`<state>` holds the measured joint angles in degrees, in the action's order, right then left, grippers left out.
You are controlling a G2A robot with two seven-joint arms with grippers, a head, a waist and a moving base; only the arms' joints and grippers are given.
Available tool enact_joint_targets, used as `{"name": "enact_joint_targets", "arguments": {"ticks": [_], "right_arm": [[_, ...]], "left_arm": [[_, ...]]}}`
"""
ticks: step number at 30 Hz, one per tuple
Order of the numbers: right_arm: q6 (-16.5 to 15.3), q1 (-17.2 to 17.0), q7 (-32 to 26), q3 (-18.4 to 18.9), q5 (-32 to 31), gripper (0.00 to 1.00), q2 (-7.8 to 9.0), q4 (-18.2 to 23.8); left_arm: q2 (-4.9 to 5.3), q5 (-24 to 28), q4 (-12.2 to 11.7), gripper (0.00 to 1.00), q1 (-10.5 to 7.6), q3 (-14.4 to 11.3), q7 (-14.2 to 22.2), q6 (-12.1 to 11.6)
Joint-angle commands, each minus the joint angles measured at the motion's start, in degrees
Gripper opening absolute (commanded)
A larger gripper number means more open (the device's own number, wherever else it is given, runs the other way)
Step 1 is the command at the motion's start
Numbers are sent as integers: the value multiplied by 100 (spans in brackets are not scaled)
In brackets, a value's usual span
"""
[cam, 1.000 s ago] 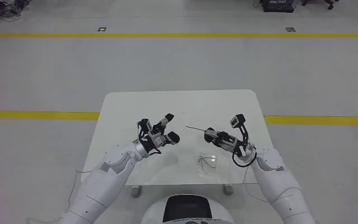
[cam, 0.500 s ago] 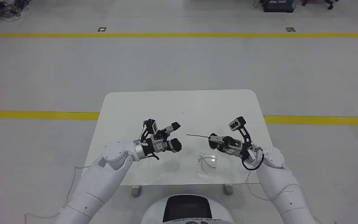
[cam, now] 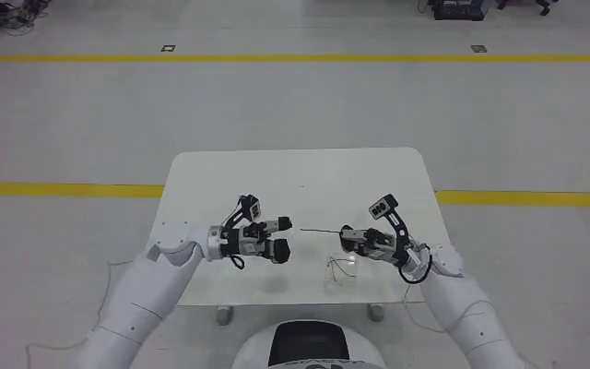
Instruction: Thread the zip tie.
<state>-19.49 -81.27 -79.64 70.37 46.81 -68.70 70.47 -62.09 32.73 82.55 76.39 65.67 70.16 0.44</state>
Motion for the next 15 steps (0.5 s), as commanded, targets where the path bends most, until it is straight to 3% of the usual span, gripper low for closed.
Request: {"name": "enact_joint_targets", "arguments": {"ticks": [1, 4, 15], "right_arm": [[1, 49, 0, -254, 117, 0, 93, 14], [1, 152, 0, -579, 231, 0, 214, -12], [9, 141, 86, -580, 206, 0, 213, 6]], "left_arm": [[11, 10, -38, 100, -26, -22, 93, -26], [28, -388, 8, 100, -86, -143, 76, -198], [28, -388, 8, 100, -86, -143, 76, -198]]}}
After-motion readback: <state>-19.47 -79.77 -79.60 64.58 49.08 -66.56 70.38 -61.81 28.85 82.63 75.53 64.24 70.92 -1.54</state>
